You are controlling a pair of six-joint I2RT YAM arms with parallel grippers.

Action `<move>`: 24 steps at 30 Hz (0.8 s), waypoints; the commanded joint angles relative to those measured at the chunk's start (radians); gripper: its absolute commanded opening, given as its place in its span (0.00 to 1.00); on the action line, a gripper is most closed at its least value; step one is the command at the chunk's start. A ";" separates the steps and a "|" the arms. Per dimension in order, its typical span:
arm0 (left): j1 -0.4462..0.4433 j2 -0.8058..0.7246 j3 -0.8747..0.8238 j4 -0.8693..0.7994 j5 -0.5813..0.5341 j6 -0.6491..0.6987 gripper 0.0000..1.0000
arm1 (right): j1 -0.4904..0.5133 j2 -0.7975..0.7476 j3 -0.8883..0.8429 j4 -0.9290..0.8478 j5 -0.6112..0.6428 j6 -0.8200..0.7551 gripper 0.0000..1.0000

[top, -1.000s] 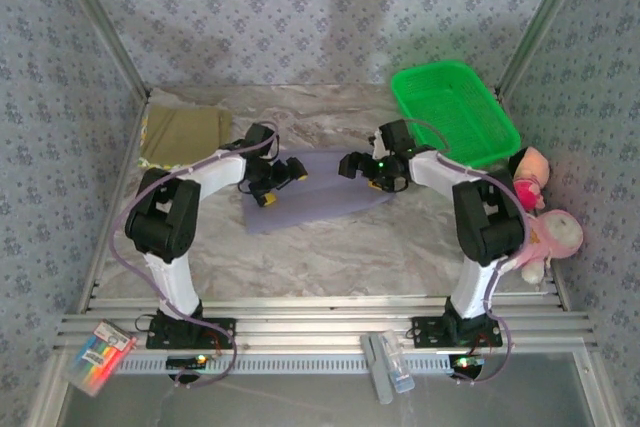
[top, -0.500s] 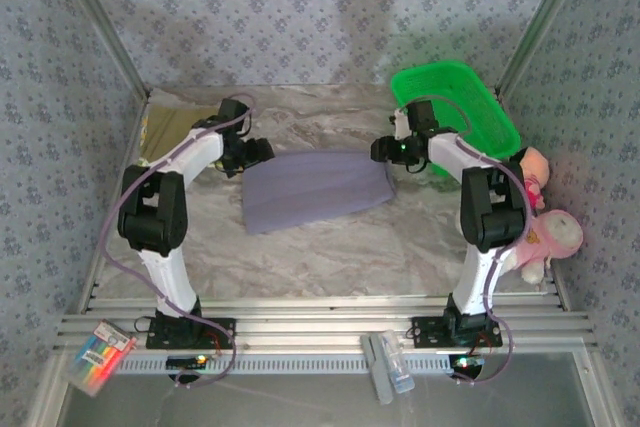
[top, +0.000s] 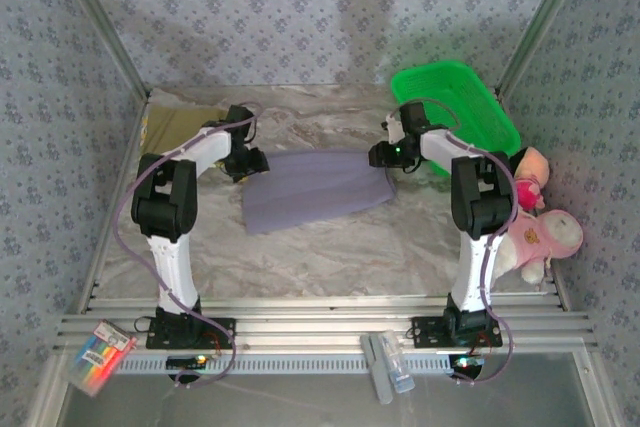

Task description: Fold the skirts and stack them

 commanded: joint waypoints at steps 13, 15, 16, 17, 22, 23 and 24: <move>0.016 -0.100 -0.033 0.022 -0.083 -0.003 0.46 | -0.084 -0.161 -0.151 0.156 -0.100 0.139 0.03; 0.028 -0.084 -0.028 0.022 -0.058 0.013 0.47 | -0.079 -0.144 -0.142 0.139 -0.094 0.129 0.04; 0.033 -0.069 -0.021 0.024 -0.031 0.026 0.47 | -0.076 -0.134 -0.136 0.131 -0.091 0.126 0.04; 0.037 -0.056 -0.012 0.027 -0.008 0.037 0.47 | -0.074 -0.126 -0.130 0.125 -0.090 0.122 0.05; 0.039 0.001 0.035 0.062 0.097 0.071 0.49 | -0.064 -0.091 -0.107 0.103 -0.073 0.120 0.05; 0.039 0.009 0.042 0.068 0.110 0.071 0.50 | -0.063 -0.089 -0.107 0.104 -0.071 0.120 0.05; 0.039 0.016 0.049 0.079 0.126 0.071 0.50 | -0.060 -0.088 -0.107 0.103 -0.069 0.121 0.06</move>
